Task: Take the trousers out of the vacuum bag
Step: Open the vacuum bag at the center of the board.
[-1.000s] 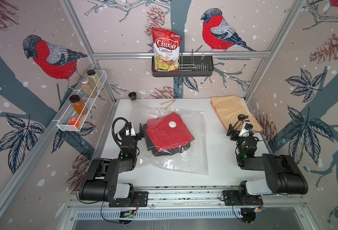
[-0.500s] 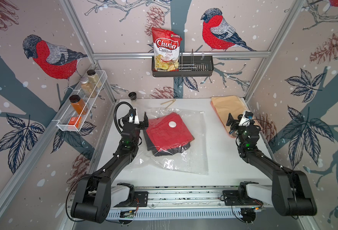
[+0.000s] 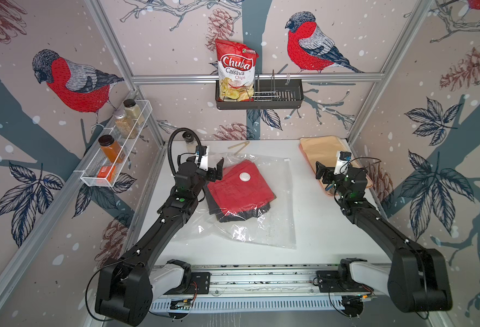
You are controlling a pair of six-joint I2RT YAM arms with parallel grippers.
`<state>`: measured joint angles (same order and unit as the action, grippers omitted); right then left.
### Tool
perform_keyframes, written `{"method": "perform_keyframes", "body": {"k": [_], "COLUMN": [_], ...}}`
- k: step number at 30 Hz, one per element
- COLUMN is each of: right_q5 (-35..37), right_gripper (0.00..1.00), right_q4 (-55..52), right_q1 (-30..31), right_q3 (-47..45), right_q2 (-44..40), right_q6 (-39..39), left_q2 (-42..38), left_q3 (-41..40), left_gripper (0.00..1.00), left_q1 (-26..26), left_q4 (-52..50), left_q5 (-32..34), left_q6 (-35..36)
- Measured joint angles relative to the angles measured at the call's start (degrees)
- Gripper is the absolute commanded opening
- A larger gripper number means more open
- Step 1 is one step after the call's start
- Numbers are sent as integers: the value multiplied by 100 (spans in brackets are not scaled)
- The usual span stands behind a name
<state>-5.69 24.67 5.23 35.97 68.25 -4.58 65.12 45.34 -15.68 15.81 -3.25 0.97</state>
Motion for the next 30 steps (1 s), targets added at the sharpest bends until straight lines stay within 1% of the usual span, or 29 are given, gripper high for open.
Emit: {"method": "perform_keyframes", "body": {"k": [3,7,12,17,20,25,30], "right_q5": [-201,-374,-763,-966,-960,-509,-350], "right_gripper": [96,94,93,93,94,95,94], "right_q4": [-157,-382,-581,-752,-772,-835,-826], "right_q1": [55,105,201,389,431,415,315], "right_q3": [72,136,264,282,280,254,227], "right_q2": [37,149,382,586,597,474,404], "right_q6": [-9,-42,-177,-186,-186,-186,-247], "left_q2": [-26,52,111,162,280,680,1108], "left_q3": [131,367,398,450,535,721,894], "left_gripper": [96,96,96,96,96,96,97], "left_q1": [0,-31,-260,-319,-581,-1290,-1788], "left_q4": [-223,-538,-702,-772,-855,-1038,-1134], "left_q5": [17,-201,-437,-511,-634,-723,-691], "left_q6": [-101,-240,-396,-549,-621,-732,-953]}}
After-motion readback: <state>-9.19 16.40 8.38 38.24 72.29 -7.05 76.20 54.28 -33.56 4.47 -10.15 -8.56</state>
